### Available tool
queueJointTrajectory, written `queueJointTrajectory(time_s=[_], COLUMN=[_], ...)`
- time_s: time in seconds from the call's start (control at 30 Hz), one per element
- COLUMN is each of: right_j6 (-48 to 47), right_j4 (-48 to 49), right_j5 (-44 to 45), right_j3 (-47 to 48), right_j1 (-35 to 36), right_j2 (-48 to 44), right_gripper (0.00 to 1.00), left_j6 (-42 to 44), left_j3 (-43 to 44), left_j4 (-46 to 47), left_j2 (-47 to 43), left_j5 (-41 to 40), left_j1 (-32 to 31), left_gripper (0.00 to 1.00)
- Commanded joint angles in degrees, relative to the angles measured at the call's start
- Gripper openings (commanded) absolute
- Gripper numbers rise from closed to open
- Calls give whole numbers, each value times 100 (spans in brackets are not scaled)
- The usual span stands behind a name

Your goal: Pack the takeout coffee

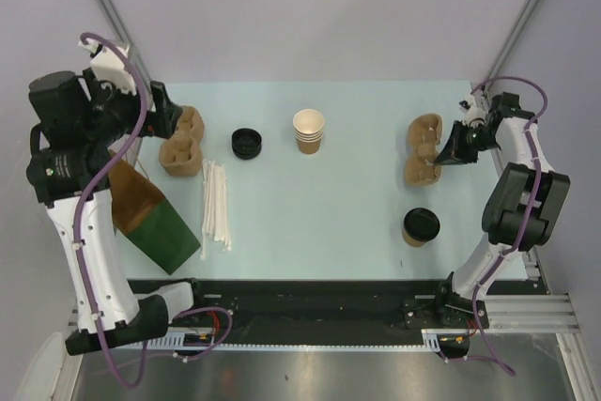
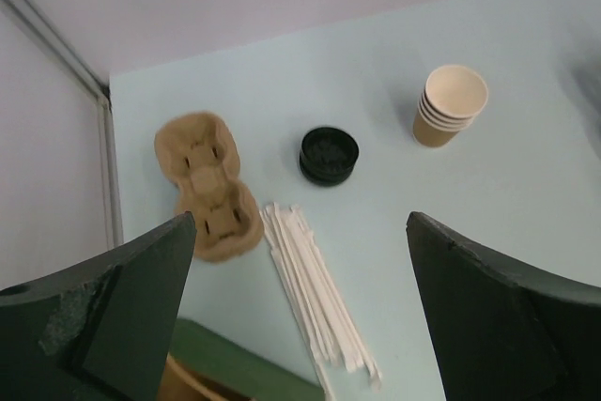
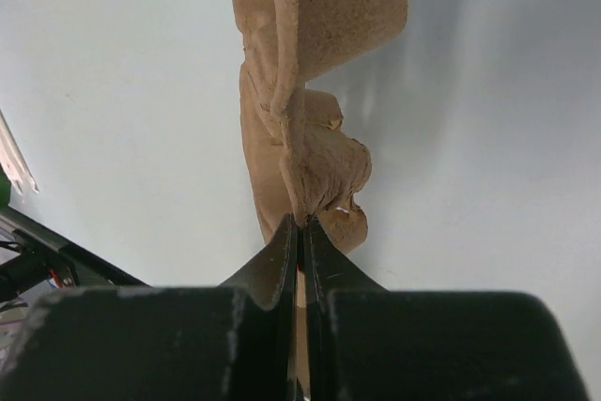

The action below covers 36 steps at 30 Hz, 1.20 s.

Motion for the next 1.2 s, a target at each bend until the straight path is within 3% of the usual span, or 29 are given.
queueJointTrajectory(time_s=[0.0, 0.17, 0.53, 0.7, 0.73, 0.83, 0.93, 1.17], right_j6=[-518, -571, -465, -421, -404, -342, -316, -324], right_j4=[-334, -334, -299, -334, -343, -430, -589, -905], right_j5=[62, -44, 316, 598, 607, 537, 309, -96], right_j3=[13, 4, 101, 355, 417, 672, 979, 1349], right_j1=[-167, -220, -282, -282, -291, -291, -291, -265], right_j2=[366, 718, 693, 377, 324, 87, -19, -204], right_gripper=[0, 6, 66, 87, 96, 100, 100, 100], left_j6=[-268, -311, -1215, -1463, -1480, -1516, -1411, -1165], left_j3=[-414, -521, -890, -1425, -1504, -1829, -1979, -1629], left_j4=[-470, -891, -1217, -981, -893, -839, -883, -620], left_j2=[-286, -321, -101, -347, -426, -453, -462, -883], left_j5=[846, 1119, 558, 241, 92, -190, 72, 232], left_j1=[726, 1560, 3485, 3803, 3829, 3908, 4119, 4164], left_gripper=[100, 100, 96, 95, 94, 92, 90, 90])
